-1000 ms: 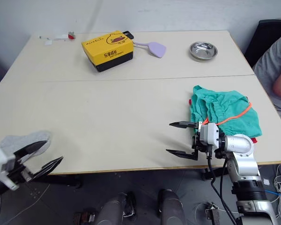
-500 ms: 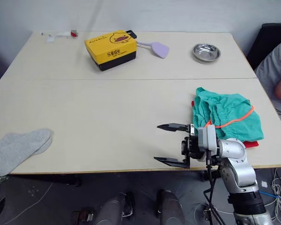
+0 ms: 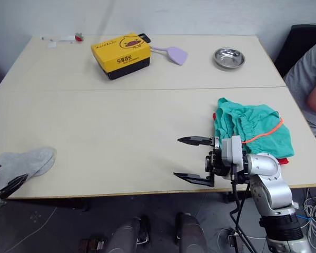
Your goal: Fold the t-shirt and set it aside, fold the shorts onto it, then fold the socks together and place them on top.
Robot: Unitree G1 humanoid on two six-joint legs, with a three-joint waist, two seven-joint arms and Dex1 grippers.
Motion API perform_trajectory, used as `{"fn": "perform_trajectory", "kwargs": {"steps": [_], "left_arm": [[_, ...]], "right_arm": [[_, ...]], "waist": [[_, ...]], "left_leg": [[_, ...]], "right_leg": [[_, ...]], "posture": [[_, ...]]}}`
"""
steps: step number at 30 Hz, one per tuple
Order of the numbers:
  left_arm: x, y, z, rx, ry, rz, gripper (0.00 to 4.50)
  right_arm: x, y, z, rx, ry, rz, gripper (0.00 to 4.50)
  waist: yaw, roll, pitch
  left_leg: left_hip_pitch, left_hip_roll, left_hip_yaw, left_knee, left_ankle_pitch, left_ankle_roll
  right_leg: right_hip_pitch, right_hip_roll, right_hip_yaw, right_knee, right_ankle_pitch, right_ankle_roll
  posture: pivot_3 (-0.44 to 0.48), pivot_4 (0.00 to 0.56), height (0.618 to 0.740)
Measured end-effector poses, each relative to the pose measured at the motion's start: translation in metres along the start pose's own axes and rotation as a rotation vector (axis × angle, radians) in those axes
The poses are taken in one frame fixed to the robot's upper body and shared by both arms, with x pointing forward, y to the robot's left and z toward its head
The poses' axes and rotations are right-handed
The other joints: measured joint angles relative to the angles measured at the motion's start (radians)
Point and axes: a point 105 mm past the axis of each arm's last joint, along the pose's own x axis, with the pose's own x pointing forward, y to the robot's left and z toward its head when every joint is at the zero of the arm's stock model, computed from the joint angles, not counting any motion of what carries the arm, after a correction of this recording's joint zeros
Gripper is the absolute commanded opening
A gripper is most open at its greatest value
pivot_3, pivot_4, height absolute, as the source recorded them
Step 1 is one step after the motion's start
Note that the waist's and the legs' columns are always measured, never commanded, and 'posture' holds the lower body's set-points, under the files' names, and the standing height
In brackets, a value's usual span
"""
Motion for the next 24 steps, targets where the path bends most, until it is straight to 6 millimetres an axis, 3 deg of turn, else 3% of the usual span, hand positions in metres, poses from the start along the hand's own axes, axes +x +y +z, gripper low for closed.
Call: {"fn": "perform_trajectory", "kwargs": {"steps": [4, 12, 16, 18, 24], "left_arm": [[0.018, 0.0, -0.009, 0.011, 0.094, -0.044, 4.5], [0.044, -0.001, -0.006, -0.017, 0.099, -0.118, 1.94], [0.058, -0.003, 0.007, -0.049, 0.039, -0.158, 0.72], [0.069, -0.016, 0.023, -0.087, -0.028, -0.221, 0.03], [0.096, -0.098, 0.096, 0.004, -0.178, -0.531, 0.03]], "right_arm": [[-0.002, -0.001, -0.004, 0.028, 0.018, -0.035, 4.49], [-0.002, 0.002, -0.002, 0.049, 0.039, -0.078, 4.5], [-0.007, 0.002, -0.002, 0.038, 0.075, -0.101, 4.5], [-0.013, -0.001, 0.002, 0.017, 0.097, -0.129, 4.5], [-0.038, -0.004, 0.006, 0.003, 0.183, -0.227, 4.5]], "waist": [[0.0, 0.0, 0.0], [0.008, 0.008, -0.004], [0.017, 0.008, -0.004], [0.028, 0.008, -0.004], [0.036, 0.005, -0.005]], "left_leg": [[0.0, 0.0, 0.002, 0.0, 0.005, -0.008], [0.005, 0.0, 0.002, -0.001, 0.005, -0.008], [0.008, 0.0, 0.002, -0.003, 0.005, -0.008], [0.007, 0.0, 0.002, -0.003, 0.007, -0.008], [0.0, -0.001, 0.002, 0.003, 0.009, -0.008]], "right_leg": [[-0.005, 0.0, 0.003, 0.006, 0.0, -0.001], [-0.005, 0.0, 0.004, 0.011, 0.001, -0.007], [-0.004, 0.0, 0.004, 0.011, 0.002, -0.008], [-0.003, 0.0, 0.004, 0.011, 0.002, -0.008], [-0.005, 0.0, 0.004, 0.012, 0.003, -0.006]], "posture": [[0.0, 0.15, 0.74], [0.0, 0.15, 0.74], [0.0, 0.15, 0.74], [0.0, 0.15, 0.74], [0.0, 0.15, 0.74]]}}
